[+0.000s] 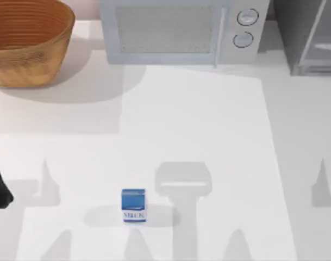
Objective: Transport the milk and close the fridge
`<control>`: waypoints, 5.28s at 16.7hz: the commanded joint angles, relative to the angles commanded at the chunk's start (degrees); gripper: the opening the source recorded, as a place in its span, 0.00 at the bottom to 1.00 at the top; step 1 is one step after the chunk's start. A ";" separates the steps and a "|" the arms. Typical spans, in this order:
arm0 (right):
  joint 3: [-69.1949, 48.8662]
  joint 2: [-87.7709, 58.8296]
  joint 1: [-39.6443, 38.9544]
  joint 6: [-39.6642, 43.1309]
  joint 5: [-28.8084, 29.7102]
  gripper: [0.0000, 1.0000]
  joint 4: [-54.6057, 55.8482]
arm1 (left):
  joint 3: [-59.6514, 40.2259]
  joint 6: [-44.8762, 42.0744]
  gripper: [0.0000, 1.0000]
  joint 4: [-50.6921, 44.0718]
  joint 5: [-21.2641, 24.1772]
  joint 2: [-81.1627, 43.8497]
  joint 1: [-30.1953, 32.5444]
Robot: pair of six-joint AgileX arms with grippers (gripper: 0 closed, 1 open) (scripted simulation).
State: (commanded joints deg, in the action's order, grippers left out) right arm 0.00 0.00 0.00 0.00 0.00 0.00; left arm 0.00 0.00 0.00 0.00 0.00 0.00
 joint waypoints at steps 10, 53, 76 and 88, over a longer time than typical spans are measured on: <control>-0.60 -15.47 -18.21 -0.45 18.52 1.00 14.92 | 0.00 0.00 1.00 0.00 0.00 0.00 0.00; -58.34 -140.66 -82.68 -5.10 84.40 1.00 77.24 | 0.00 0.00 1.00 0.00 0.00 0.00 0.00; -60.29 -141.85 -76.91 -2.65 78.66 0.40 78.97 | 0.00 0.00 1.00 0.00 0.00 0.00 0.00; -60.29 -141.85 -76.91 -2.65 78.66 0.00 78.97 | 0.00 0.00 1.00 0.00 0.00 0.00 0.00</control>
State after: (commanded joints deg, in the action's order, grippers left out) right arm -60.29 -141.85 -76.91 -2.65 78.66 78.97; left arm 0.00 0.00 0.00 0.00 0.00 0.00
